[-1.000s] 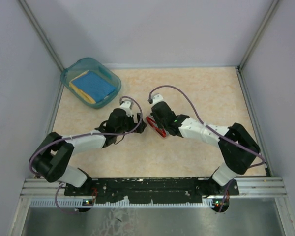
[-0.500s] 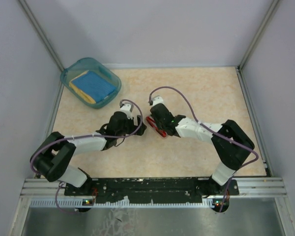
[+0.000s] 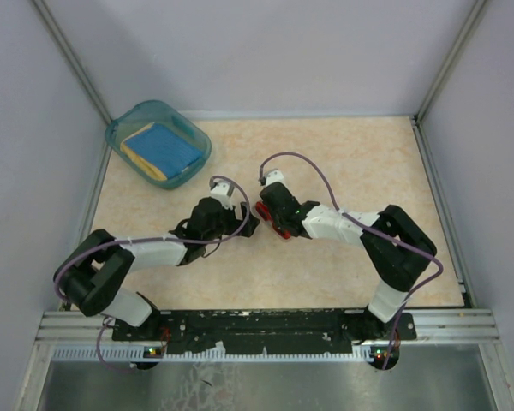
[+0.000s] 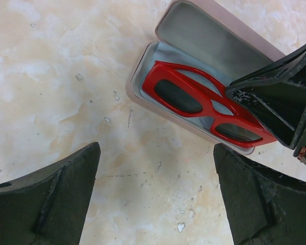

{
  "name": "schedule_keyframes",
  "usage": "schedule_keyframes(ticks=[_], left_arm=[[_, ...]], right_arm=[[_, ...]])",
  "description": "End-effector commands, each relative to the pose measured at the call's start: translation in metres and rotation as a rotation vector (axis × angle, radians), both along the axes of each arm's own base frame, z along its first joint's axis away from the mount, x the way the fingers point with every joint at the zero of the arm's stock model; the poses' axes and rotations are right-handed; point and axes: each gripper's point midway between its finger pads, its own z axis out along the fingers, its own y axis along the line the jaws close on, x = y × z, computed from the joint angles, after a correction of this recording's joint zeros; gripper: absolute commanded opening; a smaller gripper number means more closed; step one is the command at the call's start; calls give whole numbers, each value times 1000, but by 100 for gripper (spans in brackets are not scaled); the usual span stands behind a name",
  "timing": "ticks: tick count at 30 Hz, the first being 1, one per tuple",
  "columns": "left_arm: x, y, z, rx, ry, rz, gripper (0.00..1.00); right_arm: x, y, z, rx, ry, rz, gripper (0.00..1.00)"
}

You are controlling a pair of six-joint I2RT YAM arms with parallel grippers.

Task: Organize the sunglasses
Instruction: Adjust the sunglasses in the sunglasses case.

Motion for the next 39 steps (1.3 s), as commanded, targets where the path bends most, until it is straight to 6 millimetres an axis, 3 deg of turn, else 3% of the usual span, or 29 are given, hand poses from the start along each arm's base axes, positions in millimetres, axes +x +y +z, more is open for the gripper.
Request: schedule_keyframes(ticks=[1,10,11,19,29,36,37,39], left_arm=[[-2,-6,-1,-26,-6,-8,98],[-3,-10,-5,-28,1,-15,98],[-3,-11,-5,-28,0,-15,98],[-2,-13,-9,-24,8,-9,98],[-1,-18,-12,-23,12,-11,98],[0,-21,-14,-21,6,-6,98],[0,-21,-14,-22,6,-7,98],[0,-22,-14,-23,2,-7,98]], right_arm=[[15,13,28,67,-82,-23,4],[15,14,31,69,-87,-11,5],[15,14,43,89,-106,-10,5],[15,15,56,114,-127,0,6],[19,12,46,69,-114,-32,6],[23,10,50,65,-132,-50,5],[23,10,38,41,-110,-49,5],[23,10,35,36,-105,-49,5]])
